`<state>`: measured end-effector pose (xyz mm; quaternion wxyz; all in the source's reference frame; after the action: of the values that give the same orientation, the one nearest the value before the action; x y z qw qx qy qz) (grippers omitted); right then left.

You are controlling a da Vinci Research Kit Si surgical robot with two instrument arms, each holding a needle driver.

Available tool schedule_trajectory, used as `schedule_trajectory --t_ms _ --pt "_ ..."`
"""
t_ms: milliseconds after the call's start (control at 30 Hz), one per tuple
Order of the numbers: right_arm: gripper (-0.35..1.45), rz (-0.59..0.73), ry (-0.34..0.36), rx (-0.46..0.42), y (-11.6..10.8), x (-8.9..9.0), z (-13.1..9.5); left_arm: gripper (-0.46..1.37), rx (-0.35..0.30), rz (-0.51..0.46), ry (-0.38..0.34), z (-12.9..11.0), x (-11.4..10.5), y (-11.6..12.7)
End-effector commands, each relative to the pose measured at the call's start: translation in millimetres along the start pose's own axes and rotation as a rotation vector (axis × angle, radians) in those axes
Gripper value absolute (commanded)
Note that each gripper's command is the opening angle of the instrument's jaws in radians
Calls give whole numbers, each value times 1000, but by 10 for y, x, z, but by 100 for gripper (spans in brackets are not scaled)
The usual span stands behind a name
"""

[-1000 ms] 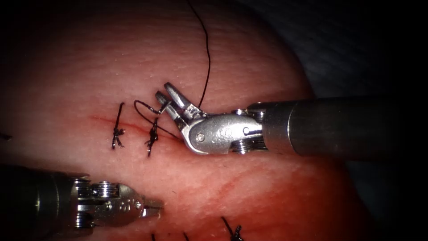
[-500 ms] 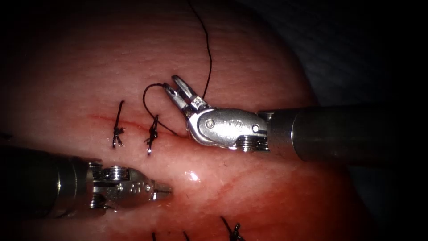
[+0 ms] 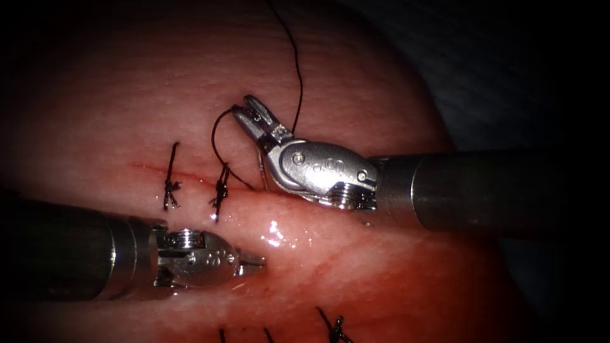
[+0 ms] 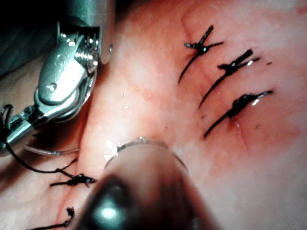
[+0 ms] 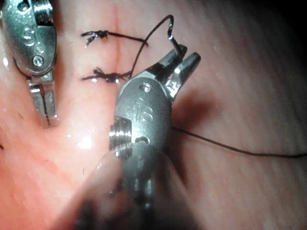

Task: Wound Closure
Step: Pierce the needle through the bottom of the incision

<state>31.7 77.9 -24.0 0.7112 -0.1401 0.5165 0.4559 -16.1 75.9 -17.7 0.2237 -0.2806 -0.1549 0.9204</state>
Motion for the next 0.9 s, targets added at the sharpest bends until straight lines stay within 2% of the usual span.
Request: schedule_trajectory --t_ms 33,233,467,533,633,667,733,767,867,900 --pt "-35 6 -10 -3 0 1 0 -30 -4 1 1 2 -1 2" --pt "-35 2 -36 -44 0 4 4 -28 -13 2 14 10 -4 11" --pt "-35 -22 -66 -80 0 4 4 -28 -16 1 16 9 -6 12" --pt "-35 -37 -42 -8 2 3 6 -28 -17 -3 16 8 -7 12" --pt "-35 87 -10 69 4 1 8 -28 -18 -2 16 8 -8 12" --pt "-33 91 0 82 5 1 10 -29 -18 -2 16 7 -8 12" --pt "10 113 13 97 6 -1 12 -29 -18 -2 16 7 -8 12" --pt "47 134 16 110 8 -2 13 -29 -19 -1 16 7 -9 12" --pt "65 146 25 138 11 -4 12 -29 -21 1 16 5 -10 13" --pt "86 150 29 153 13 -4 12 -28 -21 -5 16 5 -11 13"
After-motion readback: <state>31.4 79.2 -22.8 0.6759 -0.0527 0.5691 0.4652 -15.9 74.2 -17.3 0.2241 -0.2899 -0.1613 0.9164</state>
